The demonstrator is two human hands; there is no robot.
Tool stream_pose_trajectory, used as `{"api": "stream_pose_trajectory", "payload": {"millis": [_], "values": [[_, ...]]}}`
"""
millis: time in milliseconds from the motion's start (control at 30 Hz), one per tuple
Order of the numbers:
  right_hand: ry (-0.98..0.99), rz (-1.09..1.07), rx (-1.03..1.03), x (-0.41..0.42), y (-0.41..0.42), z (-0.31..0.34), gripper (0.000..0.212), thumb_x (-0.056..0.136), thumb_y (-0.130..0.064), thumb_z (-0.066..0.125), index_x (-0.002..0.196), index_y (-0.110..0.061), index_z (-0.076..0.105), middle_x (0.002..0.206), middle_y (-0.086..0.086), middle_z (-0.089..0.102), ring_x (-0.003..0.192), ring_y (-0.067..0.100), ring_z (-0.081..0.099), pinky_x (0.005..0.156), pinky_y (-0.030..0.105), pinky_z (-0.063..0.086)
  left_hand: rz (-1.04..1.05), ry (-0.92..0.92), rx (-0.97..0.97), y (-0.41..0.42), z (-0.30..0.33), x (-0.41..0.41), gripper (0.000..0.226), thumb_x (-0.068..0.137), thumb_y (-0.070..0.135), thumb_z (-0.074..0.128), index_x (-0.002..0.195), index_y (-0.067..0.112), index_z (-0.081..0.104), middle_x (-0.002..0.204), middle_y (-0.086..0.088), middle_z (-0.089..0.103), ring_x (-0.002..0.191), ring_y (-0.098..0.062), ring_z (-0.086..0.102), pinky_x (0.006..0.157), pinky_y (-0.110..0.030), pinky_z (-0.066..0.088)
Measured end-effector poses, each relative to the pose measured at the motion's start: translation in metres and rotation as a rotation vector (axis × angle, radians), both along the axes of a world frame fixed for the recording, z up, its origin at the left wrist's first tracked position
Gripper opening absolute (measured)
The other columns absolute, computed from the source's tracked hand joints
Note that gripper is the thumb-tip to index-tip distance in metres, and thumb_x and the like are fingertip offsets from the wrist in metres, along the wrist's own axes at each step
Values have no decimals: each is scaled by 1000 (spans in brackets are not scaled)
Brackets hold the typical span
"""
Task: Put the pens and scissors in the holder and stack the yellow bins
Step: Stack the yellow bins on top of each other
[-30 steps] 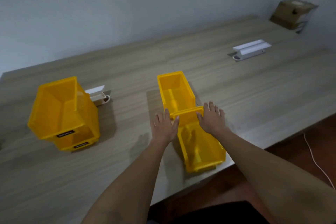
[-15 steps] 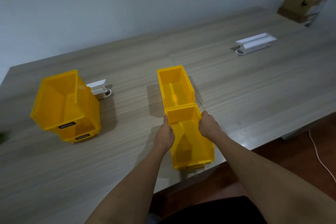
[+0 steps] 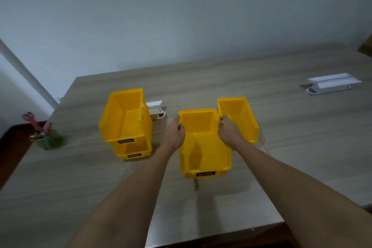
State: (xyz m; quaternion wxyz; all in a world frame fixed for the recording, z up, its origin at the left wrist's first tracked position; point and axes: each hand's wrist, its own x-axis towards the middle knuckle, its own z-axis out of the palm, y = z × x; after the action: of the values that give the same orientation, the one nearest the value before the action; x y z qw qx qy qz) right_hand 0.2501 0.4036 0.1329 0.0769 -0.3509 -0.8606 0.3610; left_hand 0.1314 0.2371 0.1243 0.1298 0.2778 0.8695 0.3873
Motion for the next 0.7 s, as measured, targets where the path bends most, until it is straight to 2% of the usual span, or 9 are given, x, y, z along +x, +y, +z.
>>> {"api": "stream_pose_trajectory", "payload": {"millis": [133, 233, 367, 533, 633, 700], "values": [[126, 3, 2, -43, -8, 37, 34, 104, -22, 34, 130, -4, 46, 126, 25, 58, 115, 42, 54, 87, 43, 44, 25, 100, 40, -8, 49, -43, 44, 103, 23, 36, 146, 14, 37, 130, -16, 61, 115, -33, 59, 93, -41, 48], [190, 38, 29, -92, -22, 72, 34, 104, -23, 33, 129, -4, 46, 128, 25, 57, 116, 42, 53, 86, 41, 43, 40, 153, 76, -28, 85, -86, 44, 104, 22, 35, 147, 13, 37, 133, -16, 59, 116, -30, 59, 94, -41, 48], [265, 71, 17, -153, -49, 113, 36, 103, -23, 33, 130, -4, 47, 130, 23, 56, 117, 41, 53, 86, 39, 41, 37, 233, 109, -58, 123, -146, 39, 103, 19, 36, 140, 13, 46, 127, -15, 63, 114, -32, 60, 93, -39, 46], [294, 109, -28, -212, -89, 135, 39, 103, -23, 34, 134, -3, 47, 135, 20, 53, 121, 36, 51, 92, 38, 42, 51, 203, 23, -103, 143, -216, 47, 101, 26, 35, 146, 13, 39, 143, -11, 52, 130, -29, 52, 107, -44, 43], [279, 127, -55, -236, -109, 134, 40, 103, -23, 34, 136, -4, 45, 137, 20, 51, 122, 35, 50, 94, 40, 42, 52, 199, 23, -127, 144, -239, 46, 102, 28, 36, 145, 13, 41, 141, -9, 54, 128, -27, 53, 105, -44, 45], [273, 132, -61, -249, -121, 130, 39, 103, -23, 34, 137, -6, 45, 137, 19, 52, 122, 35, 50, 92, 39, 42, 43, 210, 46, -138, 143, -247, 41, 102, 25, 36, 139, 11, 49, 134, -9, 60, 121, -27, 58, 98, -38, 47]]}}
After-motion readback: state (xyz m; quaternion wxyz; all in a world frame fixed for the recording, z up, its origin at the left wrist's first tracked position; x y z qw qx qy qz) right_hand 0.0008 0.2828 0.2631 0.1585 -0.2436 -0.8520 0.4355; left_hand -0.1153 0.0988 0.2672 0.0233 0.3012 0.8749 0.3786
